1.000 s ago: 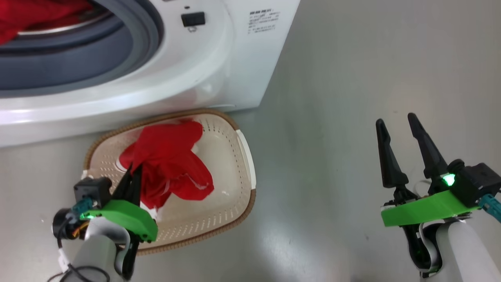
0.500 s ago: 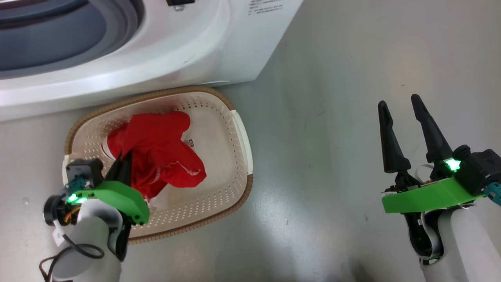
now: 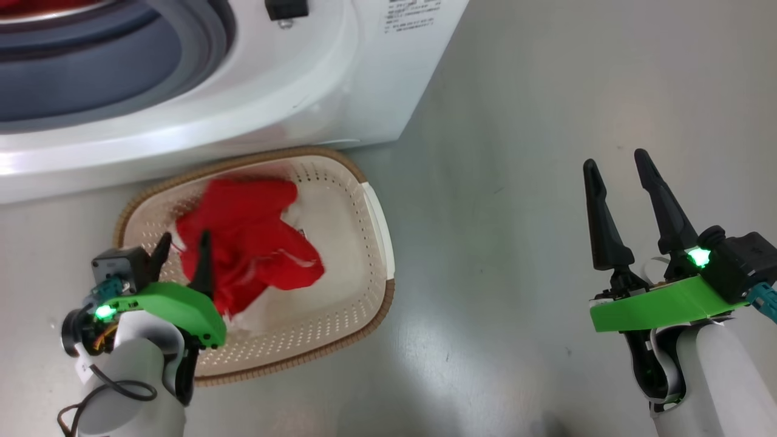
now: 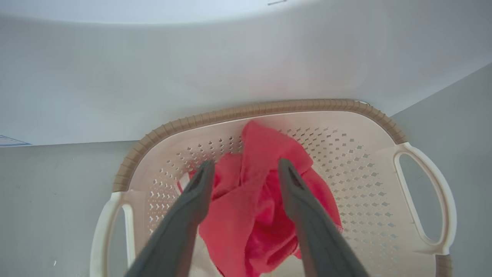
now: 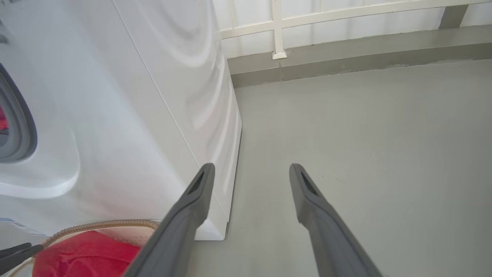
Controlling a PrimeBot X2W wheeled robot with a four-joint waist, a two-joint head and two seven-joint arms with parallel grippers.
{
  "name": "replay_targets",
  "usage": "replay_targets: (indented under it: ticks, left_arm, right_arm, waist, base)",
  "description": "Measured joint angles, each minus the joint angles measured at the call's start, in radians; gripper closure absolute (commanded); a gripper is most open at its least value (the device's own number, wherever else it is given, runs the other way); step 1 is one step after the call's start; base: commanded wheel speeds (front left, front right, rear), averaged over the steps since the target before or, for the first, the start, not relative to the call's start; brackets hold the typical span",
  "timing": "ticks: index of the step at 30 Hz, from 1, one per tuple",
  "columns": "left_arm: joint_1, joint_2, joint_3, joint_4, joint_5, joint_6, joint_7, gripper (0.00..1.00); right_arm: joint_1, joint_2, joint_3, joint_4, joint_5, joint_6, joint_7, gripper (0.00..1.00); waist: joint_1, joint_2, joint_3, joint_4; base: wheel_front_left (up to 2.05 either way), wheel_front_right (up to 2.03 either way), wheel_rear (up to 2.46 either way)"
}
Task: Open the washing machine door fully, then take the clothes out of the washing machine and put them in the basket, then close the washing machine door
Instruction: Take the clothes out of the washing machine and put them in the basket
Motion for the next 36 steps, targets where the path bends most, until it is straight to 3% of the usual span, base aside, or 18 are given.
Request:
replay_targets:
  ticks: [13, 36]
  left_arm:
    - [0.092, -0.022, 0.018, -0.072, 0.0, 0.0, 0.0, 0.0]
    - [0.29, -0.025, 0.033, -0.463, -0.013, 0.0, 0.0, 0.0]
  right_arm:
    - [0.017, 0.0, 0.007, 0.031, -0.004, 0.0, 0.0, 0.0]
    - [0.091, -0.014, 0.022, 0.064, -0.011, 0.0, 0.0, 0.0]
  waist:
    - [0.0, 0.0, -0.109, 0.022]
    - [0.0, 0.0, -0.315, 0.095]
  base:
    - [0.0, 0.0, 0.0]
    - [0.0, 0.0, 0.0]
